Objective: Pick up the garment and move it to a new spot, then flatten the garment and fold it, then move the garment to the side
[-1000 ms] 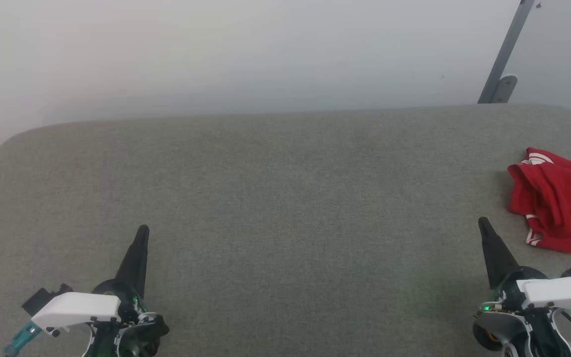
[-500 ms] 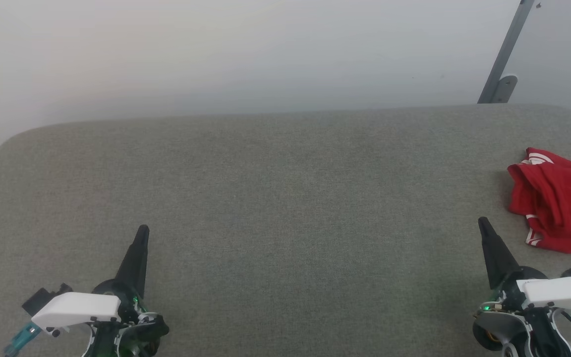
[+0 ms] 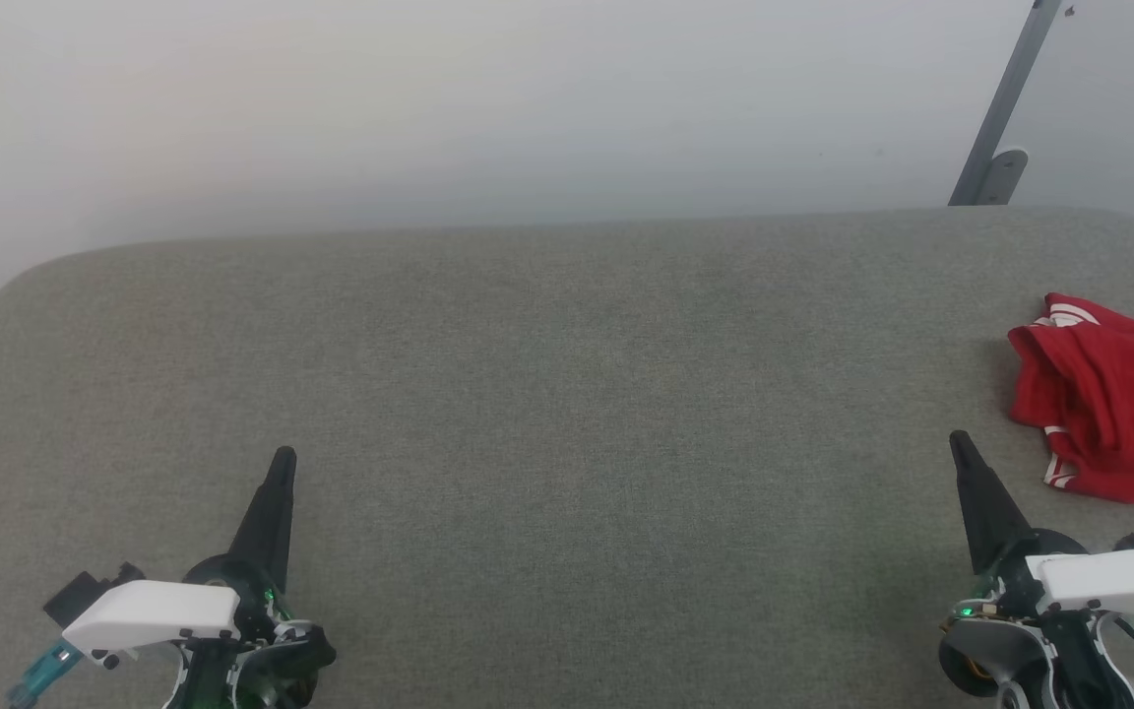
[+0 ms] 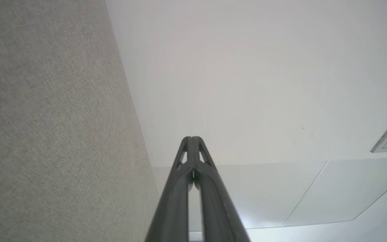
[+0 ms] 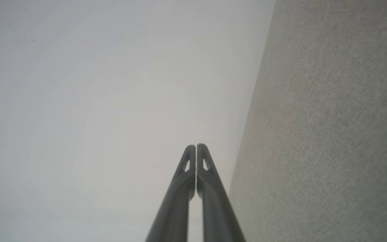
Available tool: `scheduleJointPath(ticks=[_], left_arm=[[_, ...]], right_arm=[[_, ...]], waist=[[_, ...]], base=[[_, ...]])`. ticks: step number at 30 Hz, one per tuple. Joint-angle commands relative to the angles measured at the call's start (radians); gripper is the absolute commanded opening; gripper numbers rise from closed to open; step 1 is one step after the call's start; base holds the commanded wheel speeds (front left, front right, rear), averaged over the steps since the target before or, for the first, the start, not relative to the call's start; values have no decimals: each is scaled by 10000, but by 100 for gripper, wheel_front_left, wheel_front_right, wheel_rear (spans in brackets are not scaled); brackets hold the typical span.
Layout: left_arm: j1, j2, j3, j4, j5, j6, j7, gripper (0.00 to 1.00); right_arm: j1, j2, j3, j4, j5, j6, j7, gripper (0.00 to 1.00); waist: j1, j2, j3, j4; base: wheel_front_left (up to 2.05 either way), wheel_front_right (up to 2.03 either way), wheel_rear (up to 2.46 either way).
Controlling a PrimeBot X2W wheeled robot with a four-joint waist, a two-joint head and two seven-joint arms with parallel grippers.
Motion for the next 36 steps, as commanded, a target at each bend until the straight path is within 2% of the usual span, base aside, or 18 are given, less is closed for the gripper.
scheduleJointPath(ticks=[1,36], left_arm=[[-110,-26,26,-31,-35,-46,31,0],[-110,-27,24,-33,-37,-45,29,0]], right_arm=[[-54,36,-8,-36,43,4,26,0],[-53,36,-6,-35,44,4,24,0]], waist=[[0,0,0,0],[0,0,0,0]], base=[[0,0,0],[0,0,0]])
